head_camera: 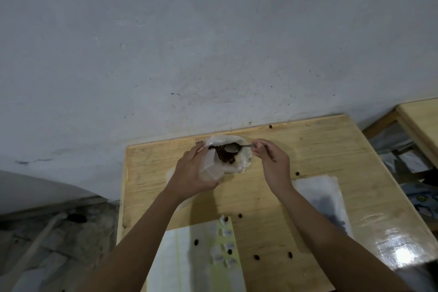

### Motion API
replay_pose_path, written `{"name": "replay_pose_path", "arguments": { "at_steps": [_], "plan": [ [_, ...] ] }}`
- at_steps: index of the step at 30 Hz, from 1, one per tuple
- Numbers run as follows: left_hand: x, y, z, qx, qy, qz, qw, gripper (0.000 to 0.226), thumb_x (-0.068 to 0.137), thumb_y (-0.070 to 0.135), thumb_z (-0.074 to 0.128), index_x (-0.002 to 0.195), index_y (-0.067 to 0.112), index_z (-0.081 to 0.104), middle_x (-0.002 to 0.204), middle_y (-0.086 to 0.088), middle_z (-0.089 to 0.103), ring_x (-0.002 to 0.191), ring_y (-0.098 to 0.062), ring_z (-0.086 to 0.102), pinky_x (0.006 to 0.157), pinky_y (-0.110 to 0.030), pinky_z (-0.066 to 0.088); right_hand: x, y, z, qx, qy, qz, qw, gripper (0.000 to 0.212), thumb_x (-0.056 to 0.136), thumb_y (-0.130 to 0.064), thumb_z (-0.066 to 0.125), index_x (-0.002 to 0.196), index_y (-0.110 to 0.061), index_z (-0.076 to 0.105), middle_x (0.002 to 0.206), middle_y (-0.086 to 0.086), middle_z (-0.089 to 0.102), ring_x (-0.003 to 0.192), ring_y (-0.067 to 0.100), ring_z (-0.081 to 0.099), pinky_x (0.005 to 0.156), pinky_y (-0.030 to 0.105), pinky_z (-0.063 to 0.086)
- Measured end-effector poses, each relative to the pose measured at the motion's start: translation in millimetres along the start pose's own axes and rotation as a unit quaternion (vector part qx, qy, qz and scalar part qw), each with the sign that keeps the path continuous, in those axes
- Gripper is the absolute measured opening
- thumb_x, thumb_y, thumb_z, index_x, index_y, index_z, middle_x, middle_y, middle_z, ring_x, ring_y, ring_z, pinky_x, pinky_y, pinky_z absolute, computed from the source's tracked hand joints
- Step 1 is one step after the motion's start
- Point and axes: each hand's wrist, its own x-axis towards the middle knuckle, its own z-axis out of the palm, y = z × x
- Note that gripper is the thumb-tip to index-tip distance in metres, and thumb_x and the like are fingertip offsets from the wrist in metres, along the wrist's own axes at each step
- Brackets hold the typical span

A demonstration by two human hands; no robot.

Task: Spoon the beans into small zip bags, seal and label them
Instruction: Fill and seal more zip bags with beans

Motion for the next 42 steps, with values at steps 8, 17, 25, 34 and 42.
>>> {"name": "replay_pose_path", "arguments": {
  "at_steps": [8,17,25,34,42],
  "plan": [
    [-3,3,5,0.039,0.012,0.021,0.999,0.104,0.055,0.074,0.052,0.143,0.021,0.034,0.15,0.006,0.025,0.13,-0.015,0.029,0.108,-0.034,0.023,-9,5,2,-0.023,0.021,-0.018,0.999,0.02,0.095,-0.01,0.051,0.104,-0.008,0.068,0.086,-0.003,0.068,0.082,0.011,0.065,0.079,0.018,0.052],
    [-11,1,15,-0.026,-0.009,-0.007,1.0,0.103,0.055,0.069,0.063,0.143,0.025,0.032,0.149,0.014,0.021,0.135,-0.008,0.021,0.111,-0.034,0.022,-9,18,19,0.214,0.112,0.281,0.929,0.021,0.094,-0.003,0.05,0.079,-0.003,0.065,0.082,0.013,0.065,0.073,0.021,0.065,0.061,0.017,0.056],
    [-13,-2,19,-0.017,-0.035,-0.037,0.999,0.113,0.05,0.072,0.064,0.146,0.028,0.024,0.151,0.012,0.014,0.137,-0.012,0.018,0.113,-0.039,0.023,-1,15,6,0.242,0.122,0.315,0.909,0.022,0.094,-0.004,0.049,0.078,-0.003,0.063,0.084,0.013,0.065,0.074,0.019,0.064,0.065,0.021,0.055],
    [-7,-1,21,0.006,-0.035,-0.067,0.997,0.122,0.046,0.078,0.056,0.148,0.022,0.018,0.153,0.005,0.014,0.138,-0.019,0.019,0.112,-0.04,0.021,6,-9,-27,0.192,0.154,0.217,0.945,0.024,0.092,-0.003,0.049,0.074,-0.006,0.064,0.075,0.01,0.066,0.056,0.012,0.064,0.054,0.016,0.053],
    [-4,6,24,0.009,-0.037,-0.068,0.997,0.116,0.053,0.071,0.064,0.147,0.019,0.021,0.153,0.004,0.014,0.138,-0.02,0.019,0.112,-0.041,0.023,-15,-24,-14,0.129,-0.006,0.135,0.982,0.022,0.093,-0.005,0.051,0.08,-0.007,0.068,0.08,0.013,0.068,0.07,0.019,0.067,0.065,0.02,0.056]
  ]
}}
